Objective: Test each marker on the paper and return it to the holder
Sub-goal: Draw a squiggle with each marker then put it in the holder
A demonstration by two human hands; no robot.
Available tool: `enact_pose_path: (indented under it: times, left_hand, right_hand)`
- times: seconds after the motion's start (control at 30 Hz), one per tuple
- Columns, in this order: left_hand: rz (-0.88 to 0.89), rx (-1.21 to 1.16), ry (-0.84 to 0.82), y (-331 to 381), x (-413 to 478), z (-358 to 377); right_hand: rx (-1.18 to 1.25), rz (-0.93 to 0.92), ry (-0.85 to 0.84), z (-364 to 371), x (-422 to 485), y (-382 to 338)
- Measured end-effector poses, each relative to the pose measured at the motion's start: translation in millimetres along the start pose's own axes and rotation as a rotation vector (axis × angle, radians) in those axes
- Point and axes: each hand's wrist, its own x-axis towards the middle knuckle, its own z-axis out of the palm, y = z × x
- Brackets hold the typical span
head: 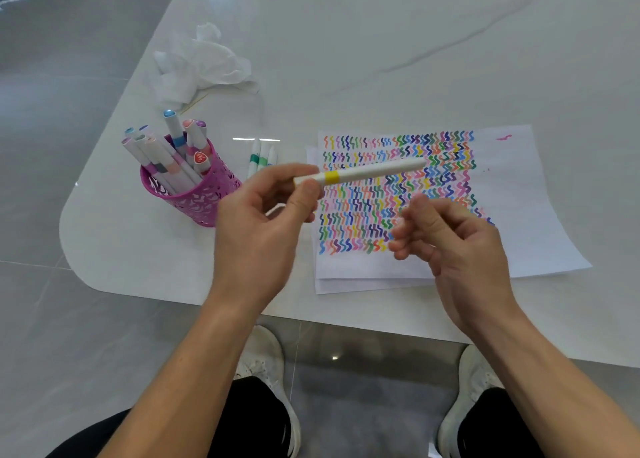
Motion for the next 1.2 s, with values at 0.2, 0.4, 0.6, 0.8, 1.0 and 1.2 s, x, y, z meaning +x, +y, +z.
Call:
enact_pose_path:
  times: [0.2, 0.4, 0.6, 0.8, 1.0, 1.2]
  left_hand:
    - [0.151, 0.012, 0.273, 7.2, 4.4, -19.8]
    - [0.353, -0.011, 0.572, 15.5, 5.6, -34.0]
    - [0.403, 0.029, 0.724, 19.6, 8.5, -44.5]
    - [0.464, 0.205, 0.730, 15.8, 9.0, -50.8]
    - [0.423, 0.435, 0.637, 6.0, 12.6, -49.4]
    - [0.274, 0.665, 0.529, -4.8, 17.1, -56.2]
  right_hand:
    - [-0.096, -0.061, 0.044, -0.9, 2.3, 1.5]
    - [-0.158, -0.124, 0.143, -2.2, 1.2, 7.2]
    - [-0.170, -0.138, 0.186, -5.2, 3.8, 9.8]
    - [-0.181, -0.156, 0.179, -2.3, 3.9, 12.3]
    - [-0.184, -0.158, 0.180, -2.4, 4.5, 12.4]
    - [-0.195, -0.160, 0.176, -3.3, 4.0, 12.2]
